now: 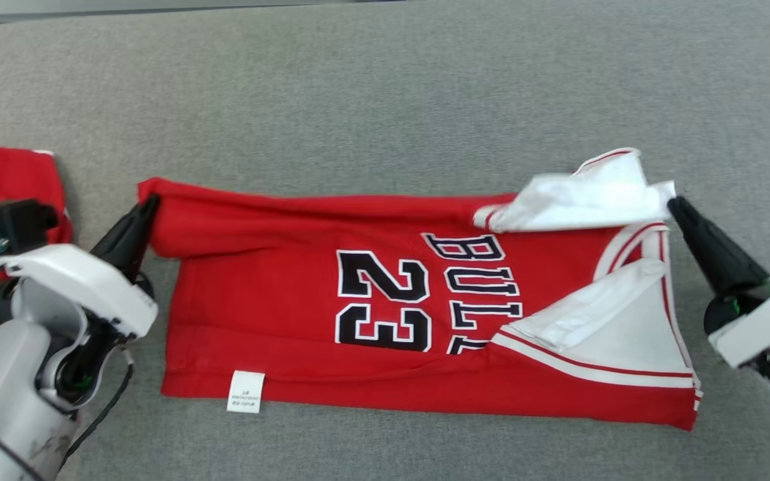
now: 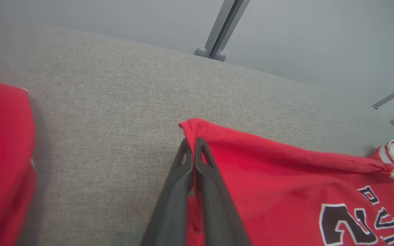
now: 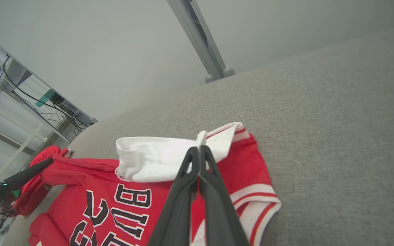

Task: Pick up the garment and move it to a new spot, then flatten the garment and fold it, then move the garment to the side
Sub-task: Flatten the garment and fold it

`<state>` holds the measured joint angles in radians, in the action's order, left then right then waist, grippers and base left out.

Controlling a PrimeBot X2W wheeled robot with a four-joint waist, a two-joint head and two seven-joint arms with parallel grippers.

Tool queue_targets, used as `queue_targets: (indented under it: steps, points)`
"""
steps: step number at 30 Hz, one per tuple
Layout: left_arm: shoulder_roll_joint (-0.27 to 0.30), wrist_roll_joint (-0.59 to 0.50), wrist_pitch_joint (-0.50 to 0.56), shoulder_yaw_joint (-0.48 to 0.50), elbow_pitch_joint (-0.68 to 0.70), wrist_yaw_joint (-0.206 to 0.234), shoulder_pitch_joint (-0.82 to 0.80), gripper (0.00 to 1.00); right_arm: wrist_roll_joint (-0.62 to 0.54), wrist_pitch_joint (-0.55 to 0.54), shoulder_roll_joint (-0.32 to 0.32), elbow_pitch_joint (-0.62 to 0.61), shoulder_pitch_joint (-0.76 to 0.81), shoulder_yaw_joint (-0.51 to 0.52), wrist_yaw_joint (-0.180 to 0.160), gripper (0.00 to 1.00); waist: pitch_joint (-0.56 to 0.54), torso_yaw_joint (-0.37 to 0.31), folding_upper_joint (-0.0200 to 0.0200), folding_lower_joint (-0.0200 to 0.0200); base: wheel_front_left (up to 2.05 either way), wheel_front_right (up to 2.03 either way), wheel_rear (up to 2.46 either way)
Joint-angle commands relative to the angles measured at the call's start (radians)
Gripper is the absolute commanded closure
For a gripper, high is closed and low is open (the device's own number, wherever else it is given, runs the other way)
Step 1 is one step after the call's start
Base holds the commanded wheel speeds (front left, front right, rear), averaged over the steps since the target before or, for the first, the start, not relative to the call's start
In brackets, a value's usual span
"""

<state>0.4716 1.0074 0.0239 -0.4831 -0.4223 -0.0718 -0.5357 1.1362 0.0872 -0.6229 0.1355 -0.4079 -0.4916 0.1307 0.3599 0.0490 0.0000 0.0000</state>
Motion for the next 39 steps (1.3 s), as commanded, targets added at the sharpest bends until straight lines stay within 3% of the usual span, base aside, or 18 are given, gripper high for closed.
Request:
queue_targets:
  steps: [1,8,14,15,16,17,18,19,20,21,28,36,39]
  points:
    - [0.021,0.015,-0.008,0.017,0.025,0.017,0.029,1.0,0.005,0.013,0.008,-0.019,0.037,0.017,0.0,1.0,-0.01,-0.019,0.0,0.0,0.0,0.0,0.0]
    - [0.078,0.052,0.01,0.05,0.174,0.092,0.17,1.0,-0.001,0.008,0.05,-0.101,0.207,0.078,0.0,1.0,-0.029,-0.049,0.0,0.0,0.0,0.0,0.0]
    - [0.088,0.084,0.024,0.052,0.236,0.13,0.283,1.0,-0.025,-0.007,0.105,-0.116,0.315,0.115,0.0,1.0,-0.042,-0.068,0.0,0.0,0.0,0.0,0.0]
    - [0.083,0.092,0.021,0.054,0.238,0.136,0.295,0.9,-0.028,-0.01,0.118,-0.111,0.329,0.118,0.0,1.0,-0.045,-0.069,0.0,0.0,0.0,0.0,0.0]
    - [0.083,0.092,0.021,0.054,0.238,0.136,0.295,0.9,-0.028,-0.01,0.118,-0.111,0.329,0.118,0.0,1.0,-0.045,-0.069,0.0,0.0,0.0,0.0,0.0]
    - [0.079,0.098,0.021,0.055,0.239,0.139,0.307,0.68,-0.03,-0.013,0.133,-0.107,0.341,0.119,0.0,1.0,-0.047,-0.071,0.0,0.0,0.0,0.0,0.0]
    - [0.078,0.1,0.021,0.057,0.236,0.143,0.315,0.08,-0.034,-0.017,0.142,-0.1,0.353,0.121,0.0,0.89,-0.048,-0.072,0.0,0.0,0.0,0.0,0.0]
    - [0.076,0.098,0.011,0.06,0.234,0.147,0.321,0.0,-0.049,-0.015,0.149,-0.093,0.359,0.123,0.0,0.58,-0.049,-0.074,0.0,0.0,0.0,0.0,0.0]
    - [0.066,0.104,0.0,0.065,0.231,0.15,0.326,0.0,-0.058,-0.011,0.161,-0.089,0.363,0.126,0.0,0.51,-0.052,-0.075,0.0,0.0,0.0,0.0,0.0]
    - [0.061,0.106,-0.011,0.067,0.231,0.148,0.33,0.0,-0.063,-0.006,0.176,-0.086,0.369,0.127,0.0,0.0,-0.054,-0.075,0.0,0.0,0.0,0.0,0.0]
    - [0.027,0.062,-0.175,0.123,0.277,0.182,0.344,0.0,-0.19,0.109,0.244,-0.137,0.396,0.216,0.0,0.0,-0.075,-0.083,0.0,0.0,0.0,0.0,0.0]
    - [-0.022,-0.108,-0.277,0.145,0.424,0.317,0.336,0.0,-0.486,0.162,0.392,-0.196,0.378,0.425,0.0,0.0,-0.103,-0.092,0.0,0.0,0.0,0.0,0.0]
    - [-0.026,-0.239,-0.286,0.15,0.481,0.389,0.359,0.0,-0.615,0.145,0.451,-0.204,0.375,0.487,0.0,0.0,-0.117,-0.084,0.0,0.0,0.0,0.0,0.0]
